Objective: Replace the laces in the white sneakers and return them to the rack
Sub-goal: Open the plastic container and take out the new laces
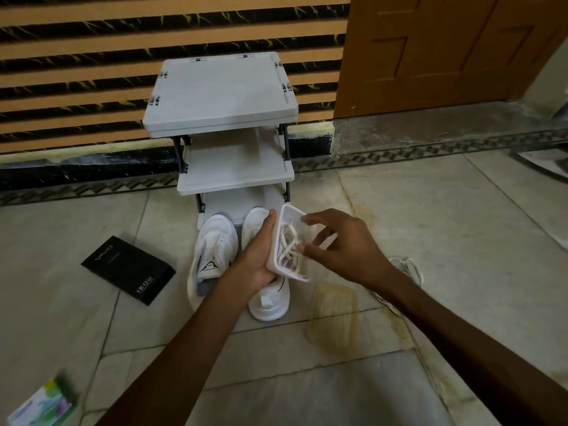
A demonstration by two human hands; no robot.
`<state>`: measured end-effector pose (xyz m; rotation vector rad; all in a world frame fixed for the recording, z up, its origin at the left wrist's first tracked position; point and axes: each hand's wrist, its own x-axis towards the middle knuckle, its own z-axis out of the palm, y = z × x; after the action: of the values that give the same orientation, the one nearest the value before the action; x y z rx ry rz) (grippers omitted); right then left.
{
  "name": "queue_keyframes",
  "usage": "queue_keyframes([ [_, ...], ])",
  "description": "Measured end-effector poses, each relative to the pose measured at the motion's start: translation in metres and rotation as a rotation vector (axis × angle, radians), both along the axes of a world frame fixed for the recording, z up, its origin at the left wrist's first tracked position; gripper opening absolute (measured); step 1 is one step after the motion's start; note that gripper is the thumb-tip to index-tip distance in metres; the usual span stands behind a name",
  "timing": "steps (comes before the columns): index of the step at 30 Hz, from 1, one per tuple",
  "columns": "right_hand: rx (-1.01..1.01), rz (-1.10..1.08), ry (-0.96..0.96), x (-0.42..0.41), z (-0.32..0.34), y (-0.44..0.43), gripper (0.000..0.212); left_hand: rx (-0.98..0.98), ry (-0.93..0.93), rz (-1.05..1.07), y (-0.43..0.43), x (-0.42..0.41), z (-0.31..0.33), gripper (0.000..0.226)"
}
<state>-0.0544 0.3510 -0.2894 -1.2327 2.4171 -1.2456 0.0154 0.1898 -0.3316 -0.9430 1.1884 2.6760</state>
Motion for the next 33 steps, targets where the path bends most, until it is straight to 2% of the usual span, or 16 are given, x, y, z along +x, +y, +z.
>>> queue_keyframes([
  [2, 0.27, 0.123, 0.08, -0.001, 0.006, -0.008, 0.071, -0.004, -0.013, -0.007, 0.006, -0.002, 0.003, 0.064],
  [4, 0.441, 0.202, 0.186, 0.002, 0.003, -0.014, 0.075, -0.055, -0.055, -0.01, 0.009, -0.003, 0.003, 0.062],
  [8, 0.484, 0.19, 0.338, 0.005, -0.013, -0.024, 0.067, -0.086, -0.096, 0.03, 0.01, 0.001, -0.004, 0.066],
  [11, 0.41, 0.188, 0.381, -0.003, -0.024, -0.028, 0.043, -0.126, -0.079, 0.043, 0.011, -0.002, -0.004, 0.065],
  [13, 0.31, 0.166, 0.286, -0.01, -0.024, -0.026, 0.028, -0.176, -0.061, 0.029, 0.016, -0.005, 0.0, 0.057],
  [16, 0.076, 0.049, 0.056, -0.024, -0.012, -0.017, 0.016, -0.283, -0.045, 0.032, 0.014, -0.008, 0.0, 0.046],
  [19, -0.022, -0.12, -0.184, -0.05, -0.005, -0.005, 0.016, -0.285, -0.078, 0.058, 0.004, -0.003, 0.004, 0.057],
  [21, -0.042, -0.235, -0.29, -0.069, -0.016, 0.0, 0.018, -0.246, -0.076, 0.102, -0.002, 0.0, 0.002, 0.055],
  [24, 0.105, -0.34, -0.311, -0.091, -0.052, 0.003, 0.018, -0.189, -0.07, 0.14, -0.006, 0.003, -0.003, 0.052],
  [27, 0.322, -0.334, -0.19, -0.106, -0.088, -0.002, 0.021, -0.18, -0.074, 0.132, -0.006, 0.004, -0.009, 0.053],
  [30, 0.489, -0.326, -0.096, -0.117, -0.104, -0.005, 0.038, -0.184, -0.119, 0.104, -0.003, 0.003, -0.009, 0.068],
  [33, 0.473, -0.327, -0.201, -0.121, -0.11, 0.004, 0.058, -0.222, -0.121, 0.074, 0.001, 0.002, -0.009, 0.082],
])
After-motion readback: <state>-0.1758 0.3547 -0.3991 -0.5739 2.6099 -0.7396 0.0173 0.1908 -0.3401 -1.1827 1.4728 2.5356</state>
